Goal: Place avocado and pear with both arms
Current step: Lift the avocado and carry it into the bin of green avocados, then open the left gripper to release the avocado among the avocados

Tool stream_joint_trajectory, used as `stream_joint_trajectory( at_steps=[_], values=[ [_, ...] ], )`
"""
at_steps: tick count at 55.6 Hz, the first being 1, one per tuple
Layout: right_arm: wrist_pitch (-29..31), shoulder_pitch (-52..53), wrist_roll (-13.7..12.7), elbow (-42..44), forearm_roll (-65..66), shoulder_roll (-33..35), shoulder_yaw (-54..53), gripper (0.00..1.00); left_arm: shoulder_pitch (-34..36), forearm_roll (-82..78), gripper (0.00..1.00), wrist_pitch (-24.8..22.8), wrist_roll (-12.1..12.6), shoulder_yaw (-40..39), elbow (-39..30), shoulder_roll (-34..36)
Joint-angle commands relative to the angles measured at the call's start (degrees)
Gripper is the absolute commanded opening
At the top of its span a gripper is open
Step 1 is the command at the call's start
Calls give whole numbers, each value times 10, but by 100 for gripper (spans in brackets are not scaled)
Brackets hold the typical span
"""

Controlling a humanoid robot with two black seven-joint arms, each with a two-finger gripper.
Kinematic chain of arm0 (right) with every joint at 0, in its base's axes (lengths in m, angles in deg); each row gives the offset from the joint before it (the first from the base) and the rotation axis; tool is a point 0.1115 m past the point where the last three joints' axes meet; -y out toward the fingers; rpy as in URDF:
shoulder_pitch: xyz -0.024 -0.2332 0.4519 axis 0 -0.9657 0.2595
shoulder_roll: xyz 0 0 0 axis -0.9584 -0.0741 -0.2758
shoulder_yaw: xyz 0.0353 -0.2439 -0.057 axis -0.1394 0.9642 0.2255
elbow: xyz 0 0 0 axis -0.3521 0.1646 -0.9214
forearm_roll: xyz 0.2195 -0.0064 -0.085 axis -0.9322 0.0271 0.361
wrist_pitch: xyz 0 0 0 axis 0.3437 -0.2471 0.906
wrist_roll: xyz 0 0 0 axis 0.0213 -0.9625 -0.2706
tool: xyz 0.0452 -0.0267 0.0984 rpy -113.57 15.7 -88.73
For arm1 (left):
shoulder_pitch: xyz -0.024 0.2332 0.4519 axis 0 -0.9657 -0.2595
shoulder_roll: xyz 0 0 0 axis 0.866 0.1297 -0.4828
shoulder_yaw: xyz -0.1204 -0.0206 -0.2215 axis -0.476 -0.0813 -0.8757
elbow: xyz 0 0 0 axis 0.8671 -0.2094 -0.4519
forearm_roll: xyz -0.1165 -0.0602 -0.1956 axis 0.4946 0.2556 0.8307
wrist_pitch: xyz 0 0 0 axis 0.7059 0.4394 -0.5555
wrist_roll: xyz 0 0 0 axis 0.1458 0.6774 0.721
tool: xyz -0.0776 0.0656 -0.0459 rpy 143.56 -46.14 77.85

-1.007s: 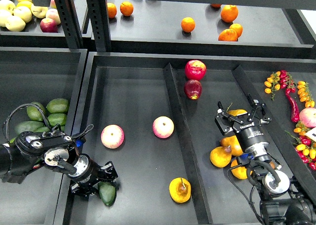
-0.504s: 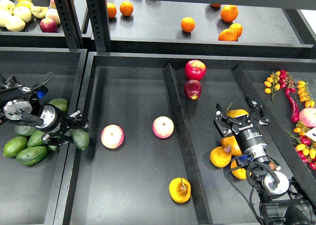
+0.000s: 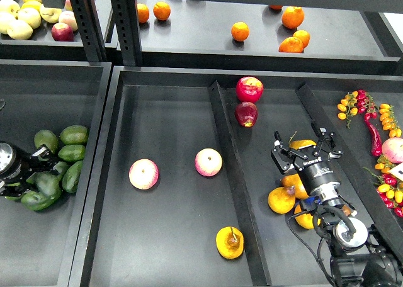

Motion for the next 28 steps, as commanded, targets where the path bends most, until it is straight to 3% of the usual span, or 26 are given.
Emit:
stream_joint_trajectory(
  at_steps=[1,13,25,28],
  values=[
    [0,0,0,0,0,0,0,100,-6,0,53,0,0,-3,3,-2],
    [0,0,0,0,0,0,-4,100,-26,0,70,0,0,-36,23,-19],
    [0,-4,0,0,0,0,-7,100,-43,-1,99,0,0,-54,43,-33],
    [0,-4,0,0,0,0,-7,100,-44,-1,99,0,0,-57,43,-33]
  ],
)
